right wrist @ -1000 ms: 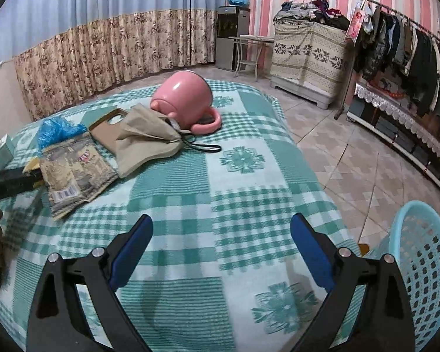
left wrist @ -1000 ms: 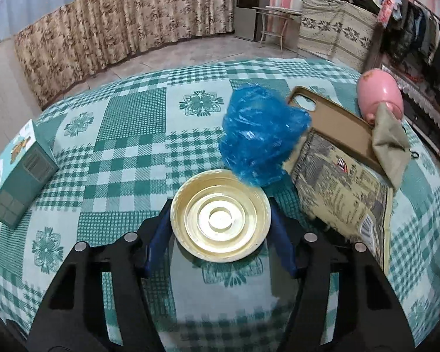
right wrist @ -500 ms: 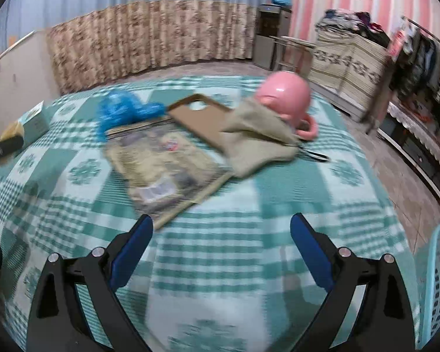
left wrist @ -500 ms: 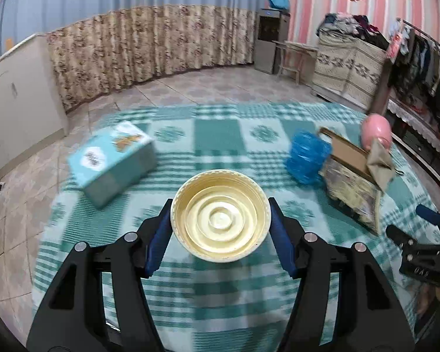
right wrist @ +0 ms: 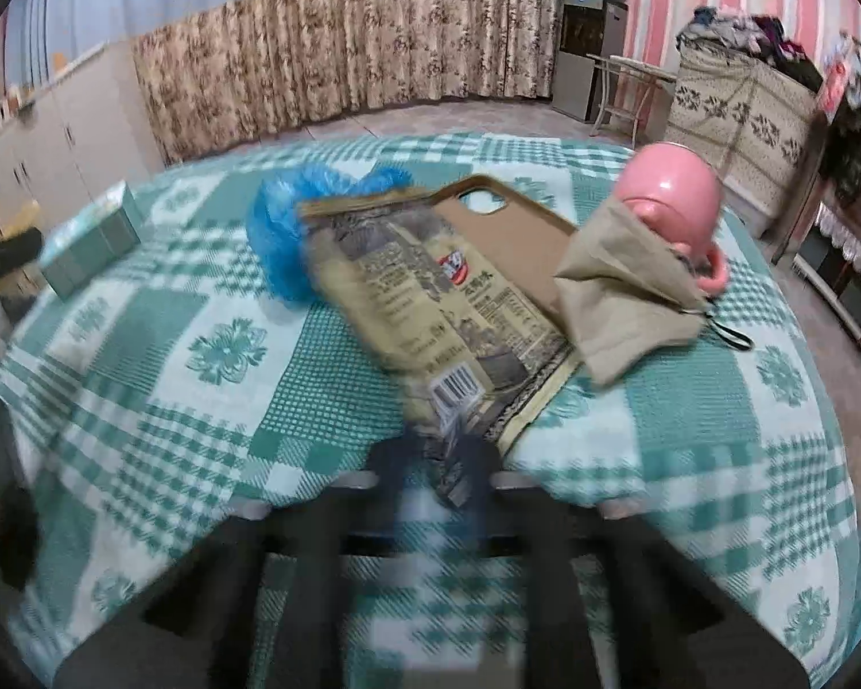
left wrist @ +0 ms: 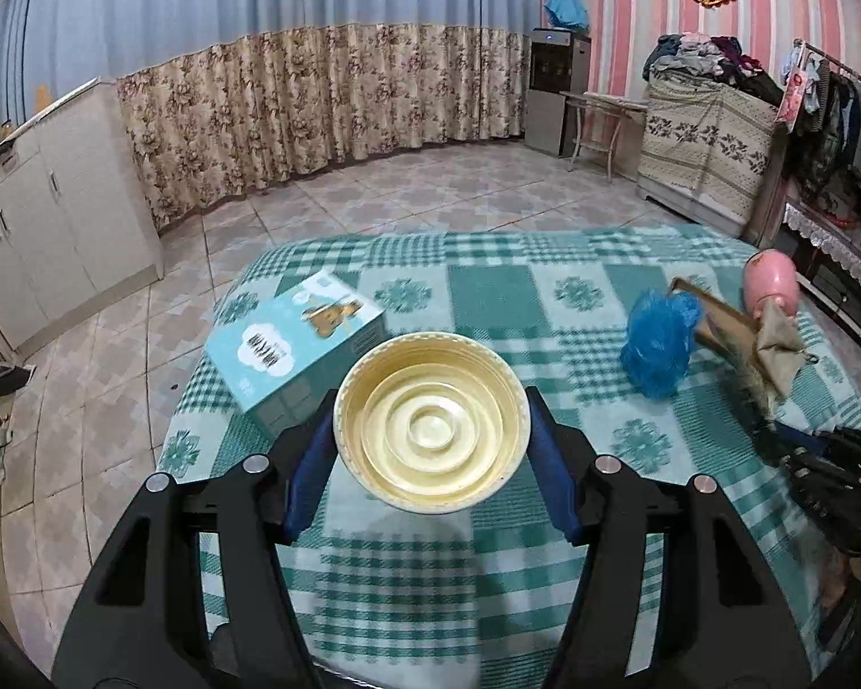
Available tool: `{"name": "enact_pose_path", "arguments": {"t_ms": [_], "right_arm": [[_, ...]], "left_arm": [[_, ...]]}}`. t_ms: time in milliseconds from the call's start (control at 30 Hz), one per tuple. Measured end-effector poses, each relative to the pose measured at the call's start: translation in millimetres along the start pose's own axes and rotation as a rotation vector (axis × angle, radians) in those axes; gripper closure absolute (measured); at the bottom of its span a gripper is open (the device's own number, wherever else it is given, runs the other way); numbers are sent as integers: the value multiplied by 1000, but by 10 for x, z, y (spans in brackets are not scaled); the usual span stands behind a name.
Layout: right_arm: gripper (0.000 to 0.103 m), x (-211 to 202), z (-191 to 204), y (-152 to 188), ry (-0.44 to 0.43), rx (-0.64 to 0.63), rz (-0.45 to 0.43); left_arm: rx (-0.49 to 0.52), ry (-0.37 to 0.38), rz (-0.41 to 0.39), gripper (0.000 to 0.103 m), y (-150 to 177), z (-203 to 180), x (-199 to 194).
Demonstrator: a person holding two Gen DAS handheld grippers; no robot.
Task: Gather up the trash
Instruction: 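Grasp the printed snack packet with the right tool while the left tool holds the bowl, then carry the yellow bowl and snack packet with both tools over the basket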
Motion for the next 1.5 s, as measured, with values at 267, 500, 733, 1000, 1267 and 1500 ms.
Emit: {"name": "enact_pose_path", "arguments": {"t_ms": [267,500,733,1000,1267,1500], "right_arm": [[98,-861,-572,208,6,63,-101],[99,-1577,-1238,647,112,151,-163],[99,-2246,-1999,1120,251,267,-209],[99,-2535,-2678,1684,342,399,-209],[99,-2669,-3067,2093,399,477,-212],[99,-2677,-3349,2387,421,549,-216]], "left_arm": [[43,95,-47,43,42,-714,-301],[97,213,-40,42,234,-1613,-496],[165,370,-42,42,451,-2584,-814],[261,497,11,42,910,-3555,-953],[336,576,22,42,1175,-4255,-993],[425,668,29,42,1543,-5008,-1110]]}}
Point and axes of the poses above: each gripper's, at about its wrist camera, not at the fingertips, and x roughly the way its jaws point, z to its left, y to its underside, the point moved 9 cm from there along x, roughly the way its jaws point, and after that the axes turned 11 degrees about -x, right-handed, at the moved point
